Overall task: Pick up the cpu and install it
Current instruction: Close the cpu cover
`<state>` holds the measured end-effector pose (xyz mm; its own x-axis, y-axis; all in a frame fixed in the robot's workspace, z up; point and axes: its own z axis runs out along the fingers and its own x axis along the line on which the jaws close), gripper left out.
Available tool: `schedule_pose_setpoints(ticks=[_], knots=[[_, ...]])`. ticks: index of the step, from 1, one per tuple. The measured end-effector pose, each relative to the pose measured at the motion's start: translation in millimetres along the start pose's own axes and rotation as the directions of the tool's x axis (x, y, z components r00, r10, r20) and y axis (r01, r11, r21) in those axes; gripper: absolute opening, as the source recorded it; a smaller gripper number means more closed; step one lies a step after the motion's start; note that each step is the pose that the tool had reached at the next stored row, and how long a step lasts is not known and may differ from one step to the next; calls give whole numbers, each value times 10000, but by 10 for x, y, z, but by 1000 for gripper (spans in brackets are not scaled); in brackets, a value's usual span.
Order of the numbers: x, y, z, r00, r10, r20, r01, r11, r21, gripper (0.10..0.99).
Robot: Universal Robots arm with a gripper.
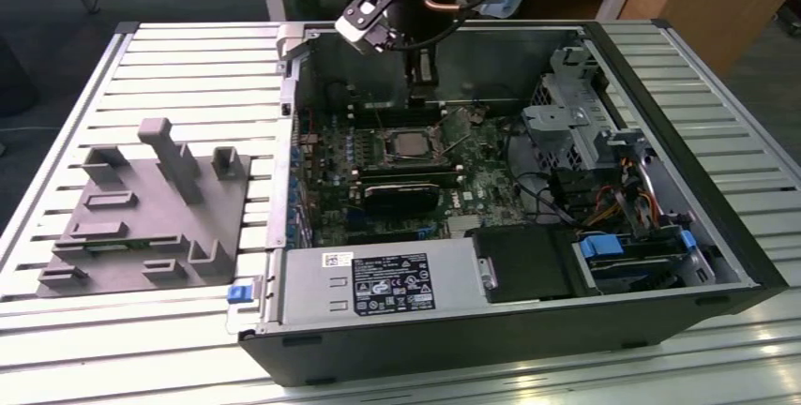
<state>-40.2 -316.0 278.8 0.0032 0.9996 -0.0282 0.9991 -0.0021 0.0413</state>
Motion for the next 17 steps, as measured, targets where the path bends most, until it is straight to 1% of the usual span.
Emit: schedule_pose_setpoints(ticks=[3, 8, 13, 17], knots=[[0, 27, 1, 10000, 0, 2, 0, 10000, 1, 106], [0, 138, 5, 10000, 0, 1, 0, 10000, 1, 106], [-1, 169, -25, 10000, 0, -11, 0, 10000, 1, 106], [0, 258, -22, 10000, 1, -14, -1, 10000, 1, 106]])
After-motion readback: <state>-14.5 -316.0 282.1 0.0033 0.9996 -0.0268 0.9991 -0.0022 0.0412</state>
